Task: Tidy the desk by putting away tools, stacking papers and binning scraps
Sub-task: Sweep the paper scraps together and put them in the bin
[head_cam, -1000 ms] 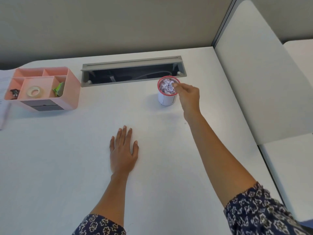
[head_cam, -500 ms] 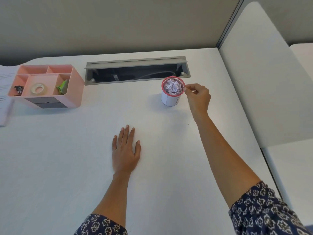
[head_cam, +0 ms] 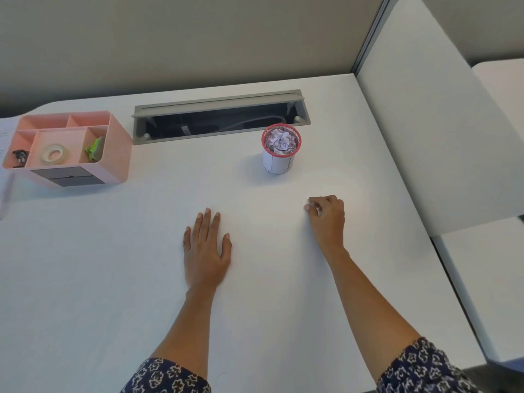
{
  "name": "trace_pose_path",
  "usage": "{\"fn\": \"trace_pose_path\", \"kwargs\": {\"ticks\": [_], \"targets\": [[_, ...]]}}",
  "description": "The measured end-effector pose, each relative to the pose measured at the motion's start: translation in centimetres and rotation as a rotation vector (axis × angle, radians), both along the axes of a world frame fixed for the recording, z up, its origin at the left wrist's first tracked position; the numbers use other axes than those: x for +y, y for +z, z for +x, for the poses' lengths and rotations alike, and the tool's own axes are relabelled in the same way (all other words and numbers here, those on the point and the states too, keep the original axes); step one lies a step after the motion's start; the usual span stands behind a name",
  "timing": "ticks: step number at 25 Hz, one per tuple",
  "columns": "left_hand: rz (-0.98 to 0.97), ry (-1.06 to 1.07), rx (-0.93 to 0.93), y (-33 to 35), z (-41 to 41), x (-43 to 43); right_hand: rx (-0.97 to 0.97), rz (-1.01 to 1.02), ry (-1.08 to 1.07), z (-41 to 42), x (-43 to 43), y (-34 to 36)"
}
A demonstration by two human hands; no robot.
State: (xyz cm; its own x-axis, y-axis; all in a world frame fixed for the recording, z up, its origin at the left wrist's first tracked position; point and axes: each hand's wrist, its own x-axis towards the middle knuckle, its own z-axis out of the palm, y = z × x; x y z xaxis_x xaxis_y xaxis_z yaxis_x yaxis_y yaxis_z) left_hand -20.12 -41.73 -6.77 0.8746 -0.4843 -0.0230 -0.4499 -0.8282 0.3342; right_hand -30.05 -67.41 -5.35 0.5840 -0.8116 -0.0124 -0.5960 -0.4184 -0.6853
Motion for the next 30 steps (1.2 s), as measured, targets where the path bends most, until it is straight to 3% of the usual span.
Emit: {"fn": "trace_pose_path", "kwargs": {"ticks": [9, 16, 23, 30], "targets": [[-0.002, -0.001, -0.004, 0.2, 0.0, 0.1, 0.063, -0.277, 0.130, 0.8, -0.3, -0.9], [-0.006, 0.003, -0.011, 0.3, 0.0, 0.1, -0.212, -0.157, 0.056, 7.1, -0.1, 5.7], [0.006, -0.001, -0.019, 0.4, -0.1, 0.2, -0.107, -0.105, 0.125, 13.3, -1.9, 9.3], [0.036, -0.017, -0.024, 0.6, -0.1, 0.2, -0.231, -0.067, 0.090, 10.5, -1.5, 8.9]]}}
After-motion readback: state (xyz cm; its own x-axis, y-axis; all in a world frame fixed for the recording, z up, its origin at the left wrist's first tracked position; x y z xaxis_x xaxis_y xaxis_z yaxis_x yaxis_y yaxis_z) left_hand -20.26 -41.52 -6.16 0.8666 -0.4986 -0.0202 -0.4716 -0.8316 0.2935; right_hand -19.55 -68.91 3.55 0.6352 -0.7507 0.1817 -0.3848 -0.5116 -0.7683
